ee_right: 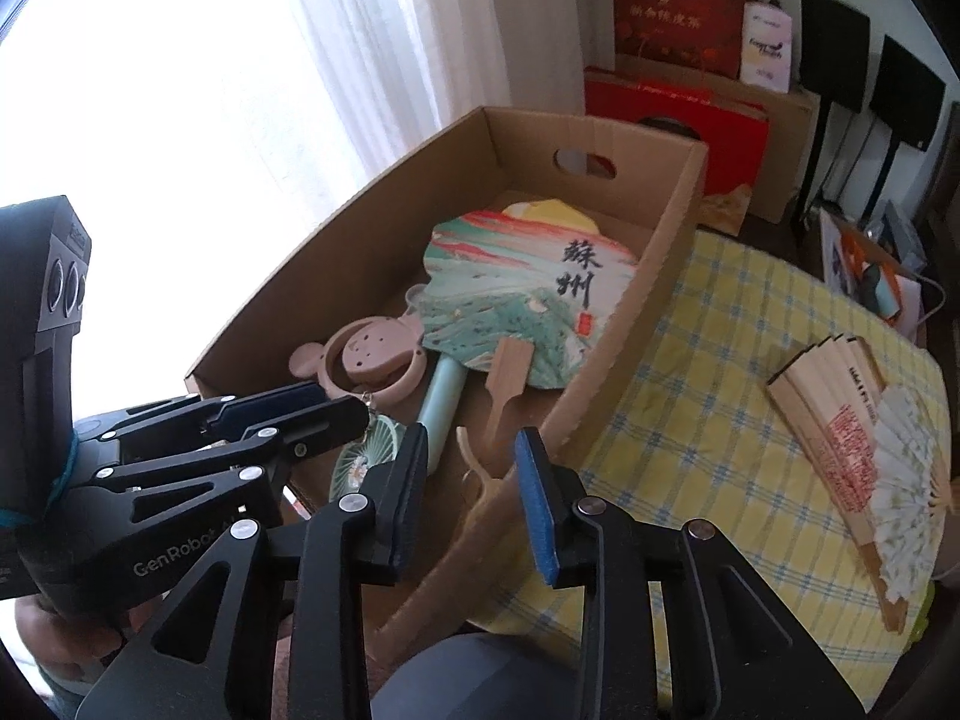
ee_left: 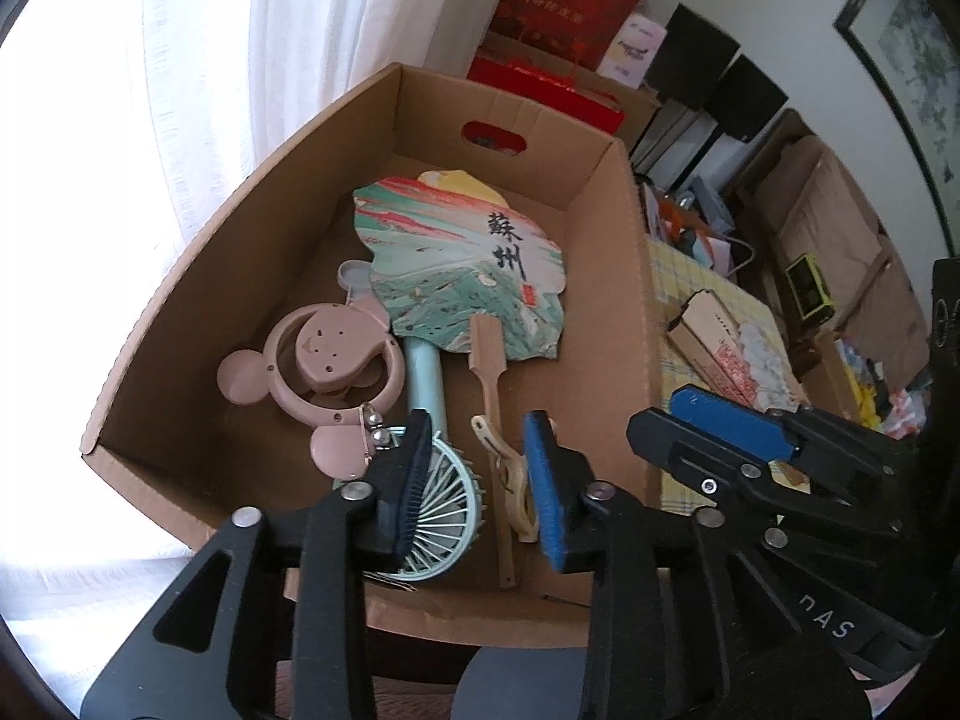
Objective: Organize objects
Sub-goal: 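Carry the hair clip and pin into the box and open both grippers, then withdraw both grippers from the box toward the folding fans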
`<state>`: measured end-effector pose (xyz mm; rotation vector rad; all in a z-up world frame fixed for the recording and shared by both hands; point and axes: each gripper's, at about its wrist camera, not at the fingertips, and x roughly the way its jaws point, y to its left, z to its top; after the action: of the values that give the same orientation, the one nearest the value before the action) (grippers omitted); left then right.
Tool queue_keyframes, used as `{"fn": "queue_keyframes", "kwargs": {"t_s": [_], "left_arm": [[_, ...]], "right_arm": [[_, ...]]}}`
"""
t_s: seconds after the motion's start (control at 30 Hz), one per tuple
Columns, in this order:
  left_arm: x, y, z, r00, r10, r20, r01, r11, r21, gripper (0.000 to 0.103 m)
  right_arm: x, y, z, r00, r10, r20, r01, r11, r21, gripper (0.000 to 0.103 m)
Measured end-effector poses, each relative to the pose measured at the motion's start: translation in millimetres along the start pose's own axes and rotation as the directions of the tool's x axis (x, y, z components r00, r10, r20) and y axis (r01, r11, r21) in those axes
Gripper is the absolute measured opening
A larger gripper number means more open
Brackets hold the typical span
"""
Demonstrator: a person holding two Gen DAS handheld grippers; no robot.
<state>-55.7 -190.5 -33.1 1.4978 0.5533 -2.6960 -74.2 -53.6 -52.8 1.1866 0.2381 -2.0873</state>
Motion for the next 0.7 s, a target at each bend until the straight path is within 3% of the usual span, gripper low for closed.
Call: {"fn": "queue_keyframes", "kwargs": {"t_s": [0.23,0.43,0.53,0.6,0.7], "left_arm": [[-10,-14,0,0.999,0.0,0.039,-0.001,1.0,0.013,0.064],[-13,-25,-1,0.998,0.007,0.056,-0.009,0.999,0.031,0.075],[-13,-33,-3,0.998,0.005,0.064,-0.008,0.999,0.041,0.085],[-14,-39,-3,0.998,-0.005,0.068,0.002,0.999,0.049,0.092],[-14,-49,-4,0.997,-0.02,0.073,0.015,0.998,0.062,0.098]], "right_arm": [[-25,-15,-5,0.995,-0.08,0.058,0.08,0.997,0.001,0.047],[-44,-42,-10,0.988,-0.131,0.085,0.127,0.991,0.049,0.058],[-51,-52,-14,0.984,-0.151,0.094,0.145,0.987,0.068,0.067],[-56,-60,-18,0.981,-0.163,0.105,0.155,0.984,0.083,0.08],[-64,-72,-23,0.98,-0.161,0.121,0.147,0.982,0.115,0.085]]}}
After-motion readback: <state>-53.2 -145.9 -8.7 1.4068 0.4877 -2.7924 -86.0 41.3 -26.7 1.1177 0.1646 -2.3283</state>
